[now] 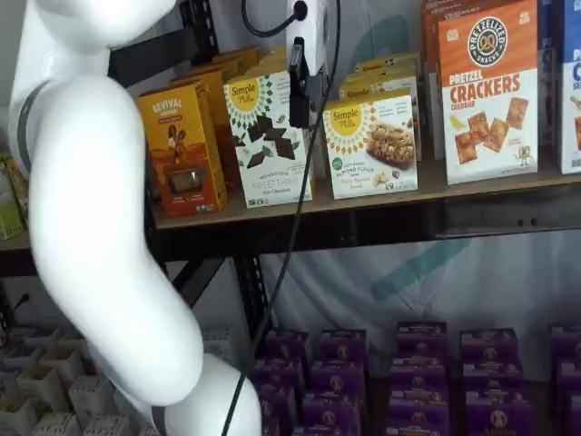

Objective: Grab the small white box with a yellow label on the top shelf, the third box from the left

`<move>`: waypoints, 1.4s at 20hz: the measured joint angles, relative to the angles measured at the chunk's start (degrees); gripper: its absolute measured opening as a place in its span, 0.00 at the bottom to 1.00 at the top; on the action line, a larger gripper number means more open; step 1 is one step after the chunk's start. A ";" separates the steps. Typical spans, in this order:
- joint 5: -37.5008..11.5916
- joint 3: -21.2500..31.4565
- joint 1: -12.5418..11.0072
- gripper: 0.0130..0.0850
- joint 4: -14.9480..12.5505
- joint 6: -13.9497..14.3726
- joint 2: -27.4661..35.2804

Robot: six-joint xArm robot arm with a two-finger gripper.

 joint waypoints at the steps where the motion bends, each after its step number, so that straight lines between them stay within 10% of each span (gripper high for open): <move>1: -0.96 0.01 -0.35 1.00 0.77 -0.14 0.15; 12: -6.65 -3.55 -0.60 1.00 1.73 -1.04 6.13; 28: -6.30 -7.53 5.71 1.00 -9.74 1.69 12.37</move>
